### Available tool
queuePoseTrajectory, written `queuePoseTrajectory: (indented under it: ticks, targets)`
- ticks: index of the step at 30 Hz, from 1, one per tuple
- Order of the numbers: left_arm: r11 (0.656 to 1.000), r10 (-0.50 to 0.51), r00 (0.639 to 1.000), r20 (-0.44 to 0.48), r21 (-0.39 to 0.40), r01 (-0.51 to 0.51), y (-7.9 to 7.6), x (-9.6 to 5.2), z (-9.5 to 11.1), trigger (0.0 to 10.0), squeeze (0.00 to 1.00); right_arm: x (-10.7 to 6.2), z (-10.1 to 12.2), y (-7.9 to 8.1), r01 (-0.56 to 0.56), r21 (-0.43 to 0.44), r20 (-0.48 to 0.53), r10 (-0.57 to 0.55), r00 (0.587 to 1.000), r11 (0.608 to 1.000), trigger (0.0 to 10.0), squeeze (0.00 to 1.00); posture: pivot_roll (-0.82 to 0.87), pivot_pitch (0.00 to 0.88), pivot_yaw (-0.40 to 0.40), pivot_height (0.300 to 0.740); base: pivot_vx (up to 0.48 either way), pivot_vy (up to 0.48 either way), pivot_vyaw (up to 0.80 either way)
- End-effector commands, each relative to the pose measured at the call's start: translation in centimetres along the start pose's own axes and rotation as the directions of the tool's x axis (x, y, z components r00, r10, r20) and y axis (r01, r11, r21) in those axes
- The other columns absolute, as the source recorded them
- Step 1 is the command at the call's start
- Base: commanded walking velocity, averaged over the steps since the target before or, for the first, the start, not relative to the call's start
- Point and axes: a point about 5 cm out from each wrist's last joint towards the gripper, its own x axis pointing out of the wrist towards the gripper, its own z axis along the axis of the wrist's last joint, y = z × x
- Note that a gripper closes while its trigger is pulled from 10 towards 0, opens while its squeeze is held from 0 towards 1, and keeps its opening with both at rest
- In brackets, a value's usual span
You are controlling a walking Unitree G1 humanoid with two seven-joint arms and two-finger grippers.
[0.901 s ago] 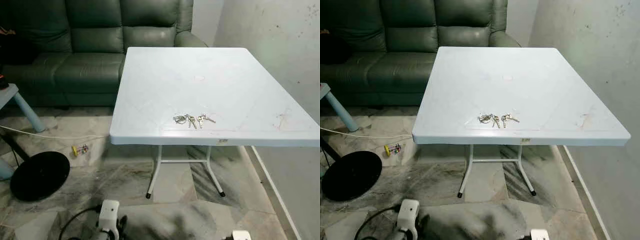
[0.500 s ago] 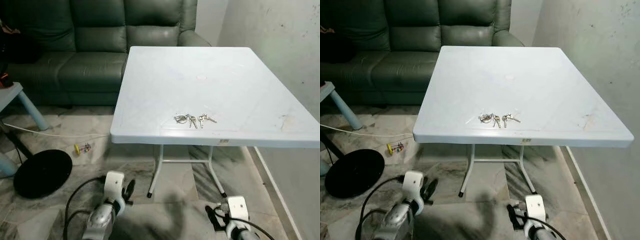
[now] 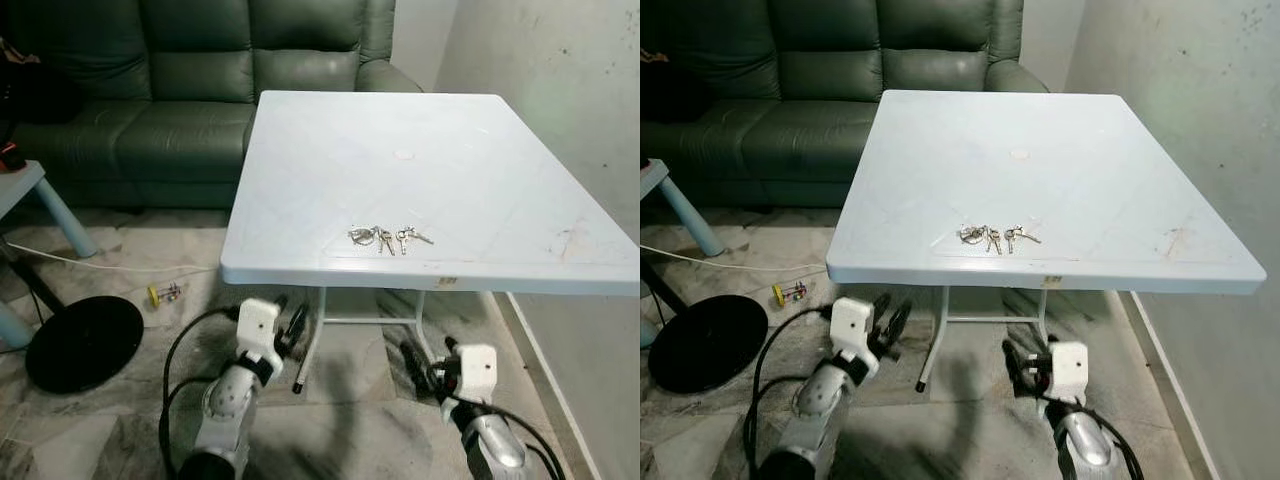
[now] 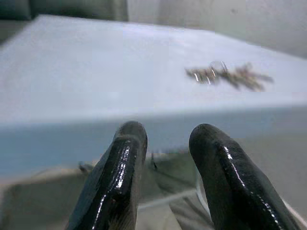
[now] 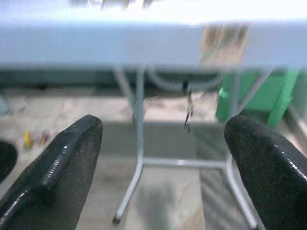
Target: Hang keys on a hook
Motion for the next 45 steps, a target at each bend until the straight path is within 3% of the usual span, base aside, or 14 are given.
queuePoseTrajectory:
  ticks: [1,5,10,13,16,18,22,26,30,34,45]
  targets:
    - [1.0,0.029,1.0,0.008,0.001,-0.029,0.4,0.6,0.8,10.0,0.0,0.6,1.1,-0.2,0.023,0.005,0.036,-0.023,0.999,1.0,10.0,0.0,0.07,0.0,-0.047,0.74,0.0,0.0,0.0]
    - [0.992,0.119,0.99,0.076,-0.058,-0.114,1.0,2.1,3.2,10.0,0.0,1.8,4.0,-0.3,0.05,0.013,0.138,-0.051,0.989,0.999,10.0,0.0,0.07,0.0,-0.047,0.74,0.0,0.0,0.0]
    - [0.985,0.151,0.98,0.129,-0.108,-0.137,0.8,4.1,6.1,10.0,0.0,2.8,6.6,0.4,0.027,0.038,0.221,-0.035,0.975,0.999,10.0,0.0,0.07,0.0,-0.045,0.74,0.0,0.0,0.0]
    - [0.986,0.144,0.975,0.171,-0.111,-0.126,0.6,4.7,7.9,10.0,0.0,3.0,8.2,1.3,-0.009,0.017,0.256,0.004,0.967,1.0,10.0,0.0,0.06,0.0,-0.042,0.74,0.0,0.0,0.0]
    - [0.985,0.144,0.974,0.177,-0.122,-0.124,0.6,4.7,8.3,10.0,0.0,3.0,8.5,1.4,-0.017,0.01,0.265,0.014,0.964,1.0,10.0,0.0,0.06,0.0,-0.042,0.74,0.0,0.0,0.0]
    - [0.989,0.133,0.968,0.211,-0.098,-0.114,1.4,4.1,9.6,10.0,0.0,2.5,9.7,1.7,-0.04,-0.035,0.282,0.049,0.958,0.999,10.0,0.0,0.05,0.0,-0.035,0.74,0.0,0.0,0.0]
    - [0.987,0.147,0.965,0.215,-0.1,-0.128,2.0,3.5,10.0,10.0,0.0,1.9,10.3,1.8,-0.048,-0.034,0.29,0.056,0.955,0.998,10.0,0.0,0.05,0.0,-0.032,0.74,0.0,0.0,0.0]
    - [0.986,0.164,0.961,0.224,-0.068,-0.153,3.0,1.8,10.6,10.0,0.0,0.2,11.9,2.3,-0.077,-0.049,0.343,0.09,0.935,0.996,10.0,0.0,0.05,0.0,-0.029,0.74,0.0,0.0,0.0]
    - [0.985,0.163,0.967,0.195,-0.08,-0.15,2.7,0.6,10.1,10.0,0.0,-0.8,11.7,2.6,-0.05,-0.055,0.344,0.066,0.937,0.997,10.0,0.0,0.04,0.0,-0.026,0.74,0.0,0.0,0.0]
    - [0.975,0.186,0.966,0.18,-0.155,-0.159,2.2,-0.5,10.0,10.0,0.0,-1.8,10.8,2.9,-0.045,-0.046,0.308,0.057,0.95,0.998,10.0,0.0,0.04,0.0,-0.024,0.74,0.0,0.0,0.0]
    - [0.975,0.187,0.976,0.108,-0.139,-0.171,2.4,-1.1,8.5,10.0,0.0,-1.8,9.8,2.9,-0.03,-0.07,0.235,0.046,0.971,0.997,10.0,0.0,0.05,0.0,-0.027,0.74,0.0,0.0,0.0]
